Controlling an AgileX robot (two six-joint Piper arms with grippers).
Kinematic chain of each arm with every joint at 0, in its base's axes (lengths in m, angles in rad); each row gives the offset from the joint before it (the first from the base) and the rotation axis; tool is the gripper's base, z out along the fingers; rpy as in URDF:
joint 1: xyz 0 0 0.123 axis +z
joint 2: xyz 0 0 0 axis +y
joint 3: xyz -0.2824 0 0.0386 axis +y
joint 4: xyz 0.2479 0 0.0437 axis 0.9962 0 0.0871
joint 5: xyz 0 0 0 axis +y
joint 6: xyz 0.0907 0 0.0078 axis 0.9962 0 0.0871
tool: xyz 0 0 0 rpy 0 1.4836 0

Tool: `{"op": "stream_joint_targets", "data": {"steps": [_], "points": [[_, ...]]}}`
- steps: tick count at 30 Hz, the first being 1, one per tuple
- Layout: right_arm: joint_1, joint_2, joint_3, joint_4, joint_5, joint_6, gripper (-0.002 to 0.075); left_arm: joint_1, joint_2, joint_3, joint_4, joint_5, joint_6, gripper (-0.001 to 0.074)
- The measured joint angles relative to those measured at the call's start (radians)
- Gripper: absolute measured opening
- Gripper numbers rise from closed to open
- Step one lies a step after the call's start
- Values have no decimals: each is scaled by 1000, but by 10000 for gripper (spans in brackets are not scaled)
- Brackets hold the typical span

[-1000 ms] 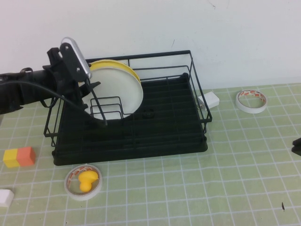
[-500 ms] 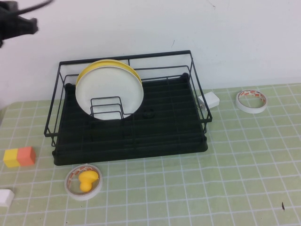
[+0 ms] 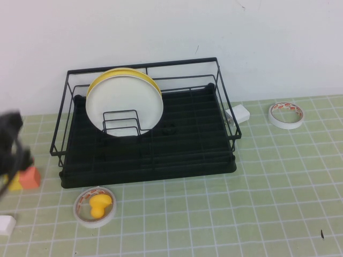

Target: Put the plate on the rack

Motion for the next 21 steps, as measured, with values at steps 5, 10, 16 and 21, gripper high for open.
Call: {"op": "stream_joint_targets", "data": {"steps": [5, 10, 16, 21], "points": [[0, -53, 123, 67, -47, 21, -2, 0, -180, 154, 2, 49, -2, 0], [0, -53, 169, 83, 13, 23, -2, 0, -332, 266, 6, 116, -2, 0], [0, -53, 188, 83, 28, 23, -2, 0, -451, 340, 8, 131, -2, 0], [0, -53, 188, 83, 28, 23, -2, 0, -471, 364, 11, 133, -2, 0]]}}
